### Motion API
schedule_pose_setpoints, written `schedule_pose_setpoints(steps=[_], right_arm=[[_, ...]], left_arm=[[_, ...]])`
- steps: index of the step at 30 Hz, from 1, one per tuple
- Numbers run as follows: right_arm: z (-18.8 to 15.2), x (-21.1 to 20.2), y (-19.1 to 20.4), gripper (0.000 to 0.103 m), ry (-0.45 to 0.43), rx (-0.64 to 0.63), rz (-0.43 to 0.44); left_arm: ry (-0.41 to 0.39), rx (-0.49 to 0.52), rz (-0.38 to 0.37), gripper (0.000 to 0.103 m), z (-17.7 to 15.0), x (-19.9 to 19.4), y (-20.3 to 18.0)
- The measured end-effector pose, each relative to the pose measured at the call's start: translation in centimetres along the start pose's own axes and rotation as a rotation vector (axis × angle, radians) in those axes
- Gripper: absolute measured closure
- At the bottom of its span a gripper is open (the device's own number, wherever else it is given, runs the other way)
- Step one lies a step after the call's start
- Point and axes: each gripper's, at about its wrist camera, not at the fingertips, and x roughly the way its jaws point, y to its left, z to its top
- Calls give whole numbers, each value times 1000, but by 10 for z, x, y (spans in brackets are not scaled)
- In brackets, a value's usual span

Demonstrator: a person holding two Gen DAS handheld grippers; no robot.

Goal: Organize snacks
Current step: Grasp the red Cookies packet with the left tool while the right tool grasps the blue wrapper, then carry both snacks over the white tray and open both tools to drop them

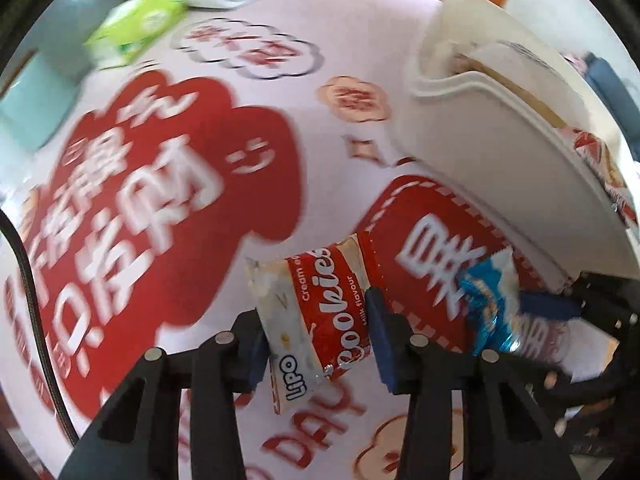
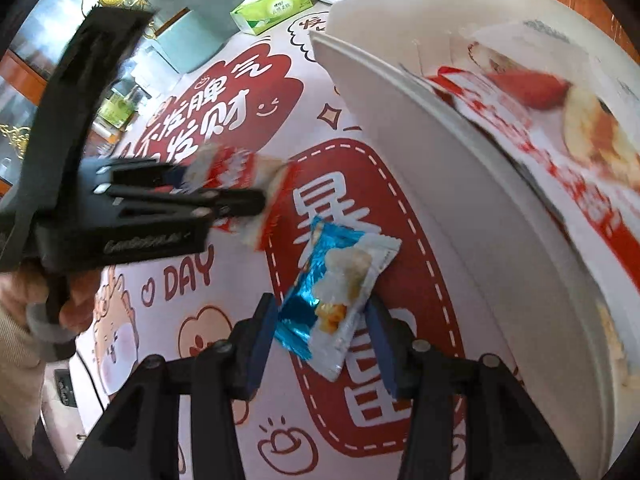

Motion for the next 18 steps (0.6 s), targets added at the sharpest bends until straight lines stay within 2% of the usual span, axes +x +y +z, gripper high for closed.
schedule_pose_setpoints(steps=[1, 2, 6, 8, 10, 14, 18], right_arm=[[2, 1, 3, 56, -3, -1, -14], [3, 3, 6, 56, -6, -6, -25], [6, 12, 19, 56, -22, -88, -130], [5, 16, 27, 57, -24, -142, -182], [3, 18, 33, 72, -33, -191, -214], [-1, 16, 35, 73, -1, -222, -172], [-17, -10, 44, 74, -12, -258, -99]], left_arm=[[-13, -29, -2, 76, -6, -6, 4], [-23, -60, -9, 79, -12, -13, 5], [-57, -180, 44, 89, -46, -45, 8], [-78, -216, 52, 90, -68, -61, 3], [-91, -254, 48, 90, -81, -69, 2], [-118, -343, 2, 91, -101, -86, 13], [-169, -352, -7, 91, -106, -113, -8]])
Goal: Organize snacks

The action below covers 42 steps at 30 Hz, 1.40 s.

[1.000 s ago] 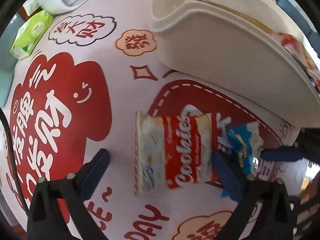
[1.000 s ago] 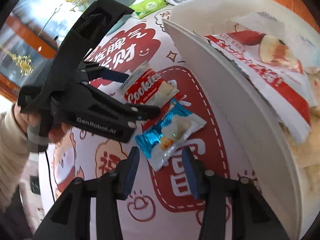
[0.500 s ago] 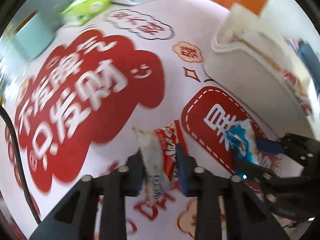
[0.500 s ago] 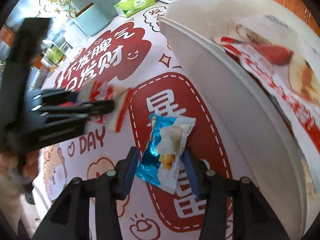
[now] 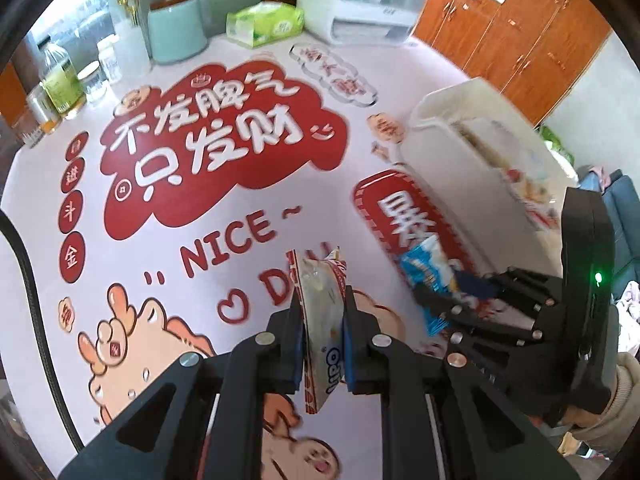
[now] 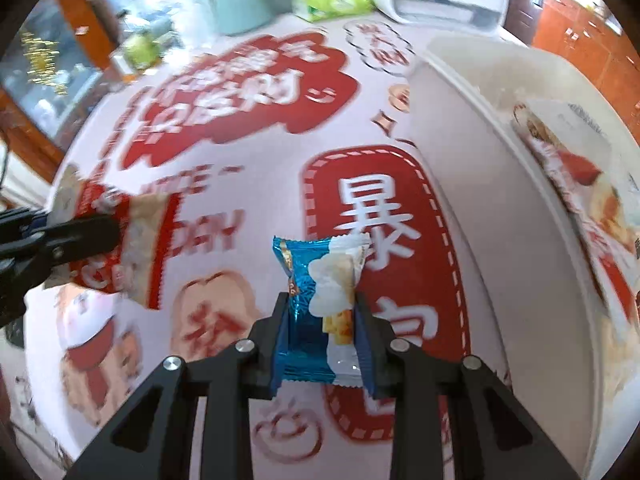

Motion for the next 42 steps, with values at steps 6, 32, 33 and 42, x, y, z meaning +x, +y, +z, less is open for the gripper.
schedule_pose_setpoints(steps=[6, 32, 33, 42], right_arm=[[-10, -74, -5, 73, -107, -39, 129], [32, -225, -202, 32, -388, -46, -32], [31, -224, -204, 32, -386, -47, -29], [20, -218, -199, 32, -328, -64, 42]], left_arm=[[-129, 12, -16, 91, 6, -62, -56], [-400, 2, 163, 0, 116, -82, -272], [-387, 4, 191, 0, 114, -79, -274], [-342, -138, 257, 0, 77, -81, -260]])
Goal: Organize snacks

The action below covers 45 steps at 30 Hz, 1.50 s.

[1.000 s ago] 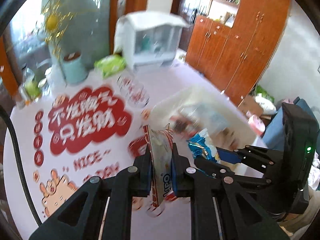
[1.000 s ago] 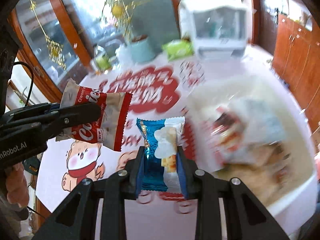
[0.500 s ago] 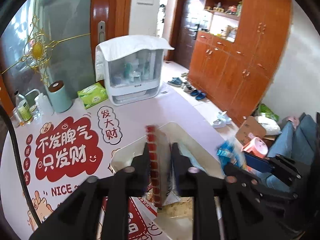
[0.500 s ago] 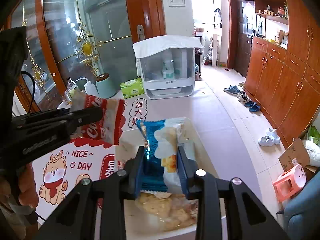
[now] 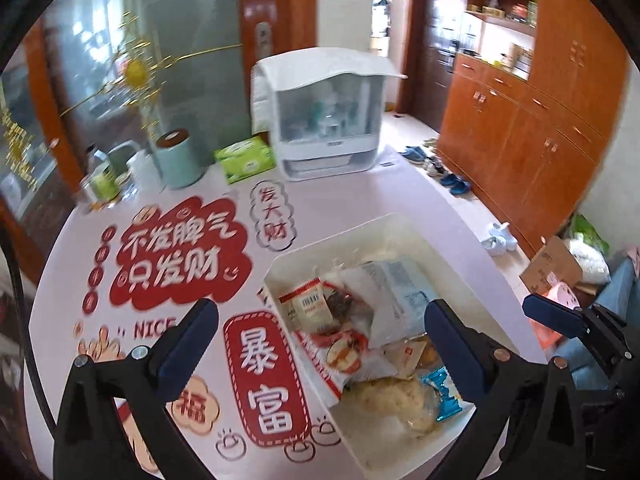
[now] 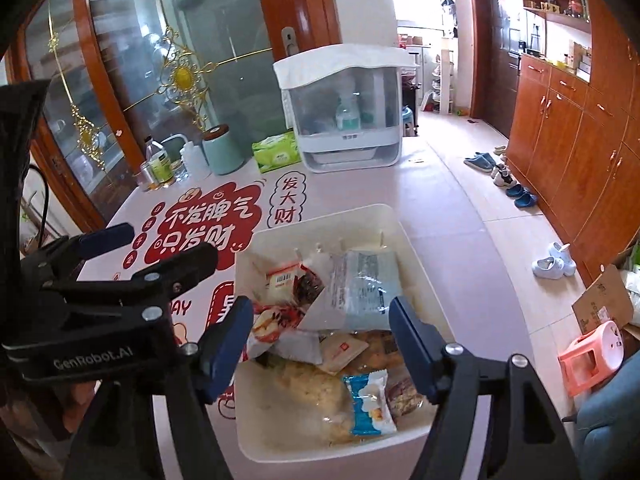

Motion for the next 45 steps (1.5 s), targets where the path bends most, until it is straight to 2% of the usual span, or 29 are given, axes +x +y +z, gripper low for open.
schedule_pose_setpoints(steps=[5, 15, 23, 30, 45], right_arm=[[-5, -2, 8, 32, 21, -17, 8], [-20, -4, 14, 32, 80, 3, 16], [-25, -13, 19, 32, 81, 8, 39], [-24, -25, 25, 31, 51, -5, 16], [-26, -40, 32, 31, 21, -25, 44]], left_arm=[[23, -57, 34, 0, -15, -12, 13], [26, -146, 151, 0, -42, -43, 35], [10, -130, 210, 0, -52, -59, 34], [12, -127, 225, 0, -58, -65, 34], [19, -136, 238, 0, -67, -73, 34]])
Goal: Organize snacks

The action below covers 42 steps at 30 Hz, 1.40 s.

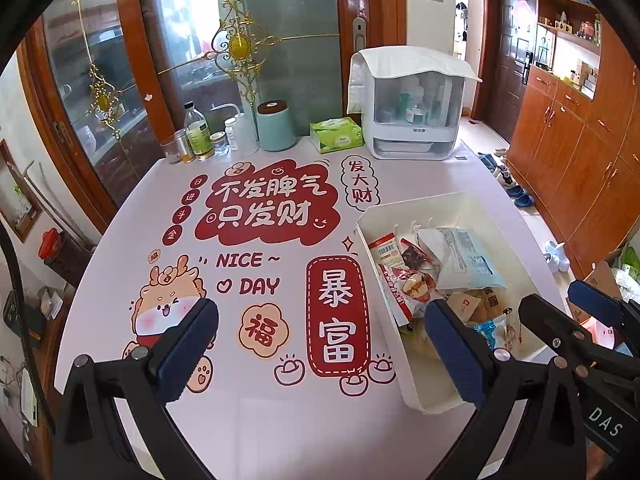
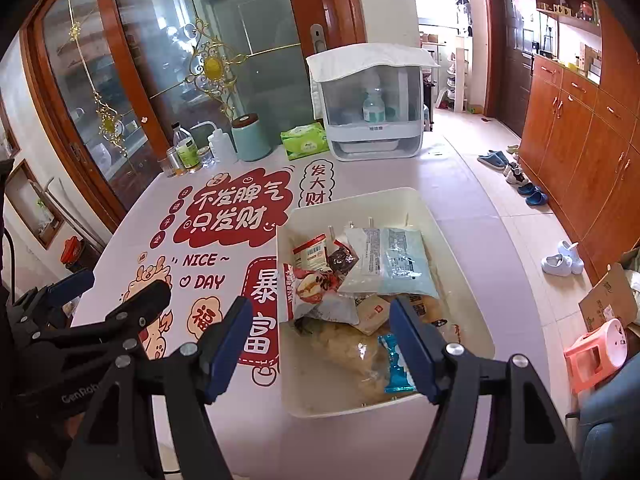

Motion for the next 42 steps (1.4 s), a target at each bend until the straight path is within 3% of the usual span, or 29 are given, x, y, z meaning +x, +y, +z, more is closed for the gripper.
schedule_pose_setpoints(steps=[42], right_arm=[[-10, -6, -8, 31, 4, 26, -17]], left_arm=[[26, 21, -15, 1, -12, -1, -4]])
